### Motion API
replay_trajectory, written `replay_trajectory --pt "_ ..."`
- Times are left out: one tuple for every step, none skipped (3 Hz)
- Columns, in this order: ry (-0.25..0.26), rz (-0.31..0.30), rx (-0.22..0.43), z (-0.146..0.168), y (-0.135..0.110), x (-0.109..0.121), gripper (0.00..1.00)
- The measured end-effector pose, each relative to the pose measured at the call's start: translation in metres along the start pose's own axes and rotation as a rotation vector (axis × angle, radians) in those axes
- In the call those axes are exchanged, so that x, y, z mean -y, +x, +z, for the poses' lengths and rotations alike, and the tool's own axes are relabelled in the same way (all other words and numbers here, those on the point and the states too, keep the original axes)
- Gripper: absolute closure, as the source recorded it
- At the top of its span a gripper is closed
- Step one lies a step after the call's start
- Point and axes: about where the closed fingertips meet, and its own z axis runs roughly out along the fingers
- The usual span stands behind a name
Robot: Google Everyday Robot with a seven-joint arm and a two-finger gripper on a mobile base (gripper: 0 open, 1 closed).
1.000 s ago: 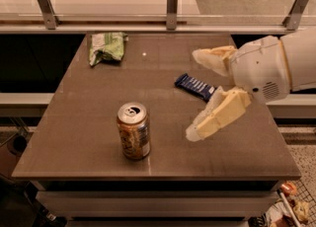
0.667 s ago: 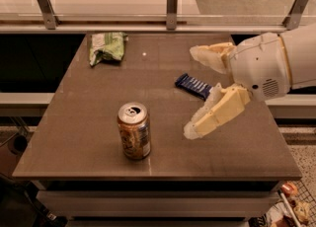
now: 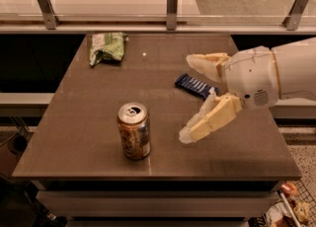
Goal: Move orange can near green jalapeno chip bag
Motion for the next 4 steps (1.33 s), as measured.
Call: replay_trajectory --pt "-0.002 0.016 0.082 0.012 0.016 0.001 0.0" --pt "-0.003 0.02 0.149 0.022 0.024 0.0 0.0" --pt "-0.01 0.02 0.206 0.037 0.027 -0.005 0.0" --pt "-0.025 0.024 0.256 0.055 0.033 -0.008 0.0"
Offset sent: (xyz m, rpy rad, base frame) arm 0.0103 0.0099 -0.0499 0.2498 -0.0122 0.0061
